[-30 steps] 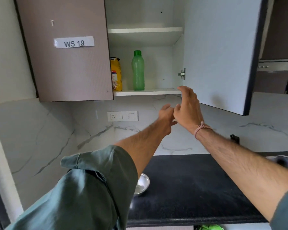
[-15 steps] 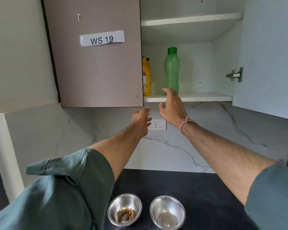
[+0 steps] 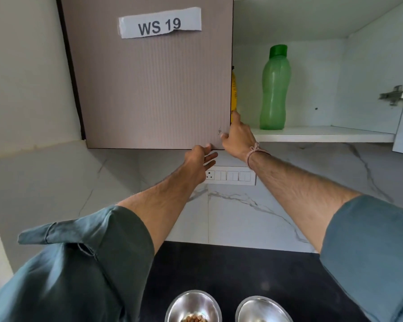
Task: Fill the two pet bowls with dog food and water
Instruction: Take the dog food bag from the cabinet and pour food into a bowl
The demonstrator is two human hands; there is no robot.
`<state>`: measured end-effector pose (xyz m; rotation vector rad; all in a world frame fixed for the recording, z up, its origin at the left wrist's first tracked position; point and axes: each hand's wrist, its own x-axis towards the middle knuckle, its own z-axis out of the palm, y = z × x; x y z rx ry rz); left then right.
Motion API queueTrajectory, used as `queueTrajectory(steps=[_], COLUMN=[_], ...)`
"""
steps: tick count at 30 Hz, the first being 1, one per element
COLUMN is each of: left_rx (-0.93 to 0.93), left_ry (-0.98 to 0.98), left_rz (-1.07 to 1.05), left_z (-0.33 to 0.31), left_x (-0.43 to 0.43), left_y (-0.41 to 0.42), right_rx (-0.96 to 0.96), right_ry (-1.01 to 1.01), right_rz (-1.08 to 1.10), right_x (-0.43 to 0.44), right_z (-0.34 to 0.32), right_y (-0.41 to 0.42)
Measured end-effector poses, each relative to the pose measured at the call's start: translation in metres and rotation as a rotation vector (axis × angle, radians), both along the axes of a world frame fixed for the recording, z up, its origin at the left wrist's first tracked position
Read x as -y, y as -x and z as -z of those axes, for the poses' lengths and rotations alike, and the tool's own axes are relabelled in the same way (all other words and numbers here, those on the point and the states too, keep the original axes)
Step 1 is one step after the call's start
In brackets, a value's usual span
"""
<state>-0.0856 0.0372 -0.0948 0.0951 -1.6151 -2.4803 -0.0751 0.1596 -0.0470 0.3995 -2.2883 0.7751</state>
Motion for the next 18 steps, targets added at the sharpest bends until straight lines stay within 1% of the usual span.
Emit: queueTrajectory(steps=[6, 10, 13, 18], left_rx=[0.011, 0.009, 0.010, -0.027], left_ry=[-0.035, -0.050, -0.057, 0.086], left_rz=[0.018, 0.040, -0.052, -0.197], left_z=[0.000, 0.002, 0.005, 0.009], left_x=[0.001, 0.006, 0.009, 0.012], left_y=[-0.016, -0.047, -0.076, -0.126], right_rx=[0.005, -0.049, -0.056, -0.094], right_ry=[-0.006, 0.079, 0.145, 0.159], right_rz=[0.024, -0.035, -0.093, -0.145], right_x=[0.003, 0.005, 0.008, 0.016], right_z=[0.002, 0.003, 0.003, 0.003], right_y=[-0.012, -0.037, -0.064, -0.117])
